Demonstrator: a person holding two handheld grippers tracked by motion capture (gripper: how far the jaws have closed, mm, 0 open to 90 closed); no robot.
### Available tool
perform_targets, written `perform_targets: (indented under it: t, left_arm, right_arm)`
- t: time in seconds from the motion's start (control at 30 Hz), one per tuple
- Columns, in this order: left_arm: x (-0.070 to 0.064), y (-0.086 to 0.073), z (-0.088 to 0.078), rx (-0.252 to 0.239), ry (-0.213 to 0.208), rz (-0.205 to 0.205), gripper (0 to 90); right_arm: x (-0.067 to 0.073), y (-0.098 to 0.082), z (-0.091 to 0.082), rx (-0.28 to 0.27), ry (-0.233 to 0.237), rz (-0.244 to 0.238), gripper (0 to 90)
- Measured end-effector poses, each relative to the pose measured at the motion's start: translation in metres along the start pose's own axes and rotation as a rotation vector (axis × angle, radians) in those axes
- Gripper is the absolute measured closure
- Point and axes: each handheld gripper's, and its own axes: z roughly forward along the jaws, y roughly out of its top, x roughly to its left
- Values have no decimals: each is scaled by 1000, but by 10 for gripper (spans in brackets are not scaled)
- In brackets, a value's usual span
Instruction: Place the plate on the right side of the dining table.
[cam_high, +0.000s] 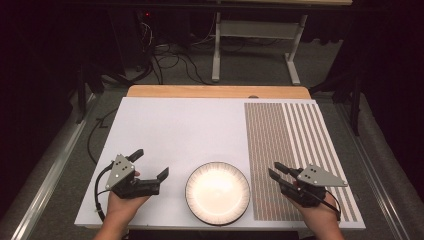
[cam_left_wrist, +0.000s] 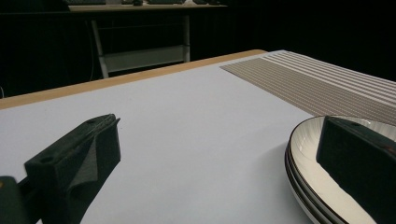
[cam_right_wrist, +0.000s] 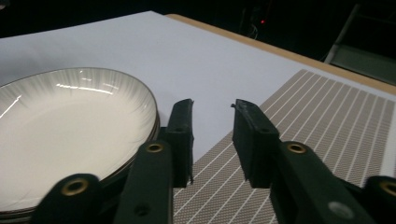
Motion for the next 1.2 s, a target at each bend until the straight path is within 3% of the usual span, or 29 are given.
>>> perform_targets:
  t: [0.23,0.43,0.5,0.77,0.93,1.2]
  left_arm:
    - [0,0,0,5,5,-1,13]
    - [0,0,1,7,7,1,18]
    - [1,0,1,20,16,-6,32]
    - [1,0,1,14,17,-2,52]
    - [1,0,1,15,21,-6,9]
    - [1,1,0,8,23,-7,2]
  right_arm:
    - [10,-1,10,88,105,-21,867]
    - [13,-2,14,121,155,-15,900]
    - [15,-4,17,150,177,-38,900]
    - [26,-6,23,213,217,-77,900]
    - [32,-6,28,262,248,-85,900]
    - [38,-6,33,285,257,-104,900]
